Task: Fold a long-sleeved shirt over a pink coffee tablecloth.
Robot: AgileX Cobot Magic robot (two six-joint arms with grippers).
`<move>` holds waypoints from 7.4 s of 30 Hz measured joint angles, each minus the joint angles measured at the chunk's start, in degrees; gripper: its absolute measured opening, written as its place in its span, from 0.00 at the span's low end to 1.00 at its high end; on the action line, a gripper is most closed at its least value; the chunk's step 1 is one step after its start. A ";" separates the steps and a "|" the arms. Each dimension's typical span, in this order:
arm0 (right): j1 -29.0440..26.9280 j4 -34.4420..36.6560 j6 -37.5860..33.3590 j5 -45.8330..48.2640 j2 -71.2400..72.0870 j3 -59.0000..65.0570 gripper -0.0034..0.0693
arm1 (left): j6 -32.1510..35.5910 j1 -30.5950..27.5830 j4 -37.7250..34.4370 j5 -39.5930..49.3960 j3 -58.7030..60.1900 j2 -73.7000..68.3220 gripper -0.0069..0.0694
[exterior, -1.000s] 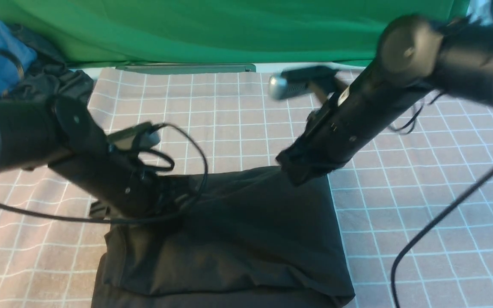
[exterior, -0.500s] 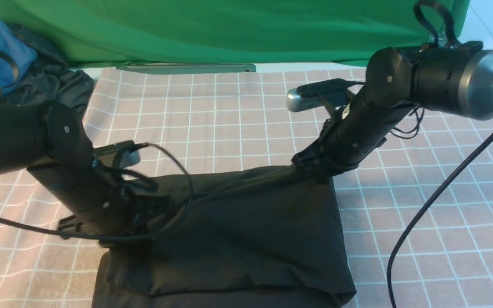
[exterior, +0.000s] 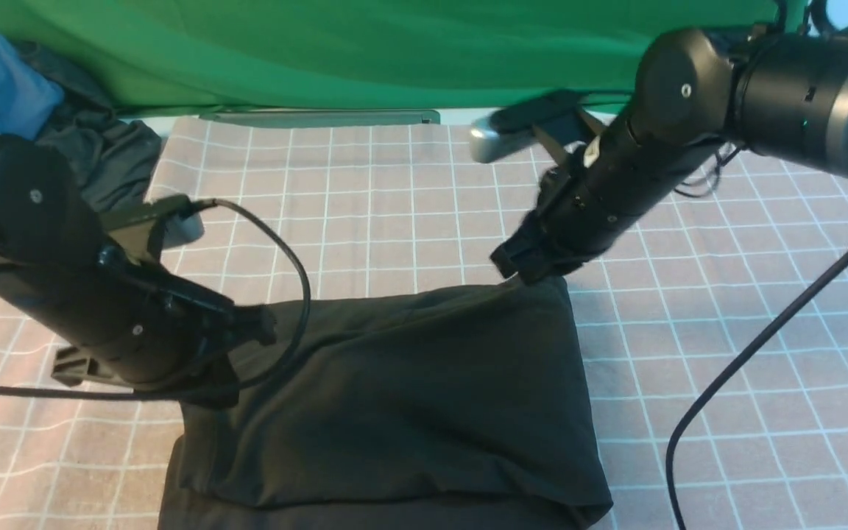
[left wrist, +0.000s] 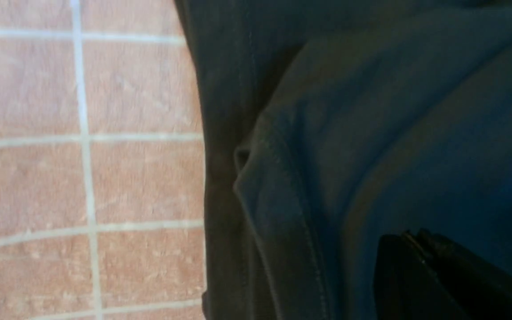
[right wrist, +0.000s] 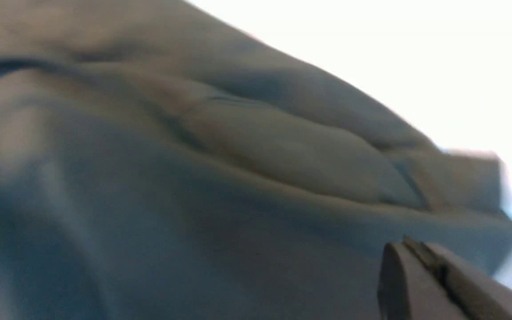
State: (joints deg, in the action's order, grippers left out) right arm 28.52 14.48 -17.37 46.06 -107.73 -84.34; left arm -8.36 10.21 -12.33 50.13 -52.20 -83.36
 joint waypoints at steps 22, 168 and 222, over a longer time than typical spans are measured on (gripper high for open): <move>8.15 3.64 -30.08 -7.51 -8.43 -2.83 0.56 | -1.74 -7.51 -3.36 0.58 0.00 -5.63 0.11; 8.04 -3.85 -5.25 17.47 9.57 -10.04 0.10 | 8.36 -7.45 -5.83 -8.90 13.32 5.36 0.67; 11.68 9.53 5.24 5.80 2.85 5.70 0.10 | 13.41 -7.38 -20.77 -4.04 11.14 4.81 0.11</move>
State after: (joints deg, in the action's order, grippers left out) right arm 40.20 24.01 -12.13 51.86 -104.88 -78.64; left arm 5.05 2.83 -33.10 46.10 -41.06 -78.54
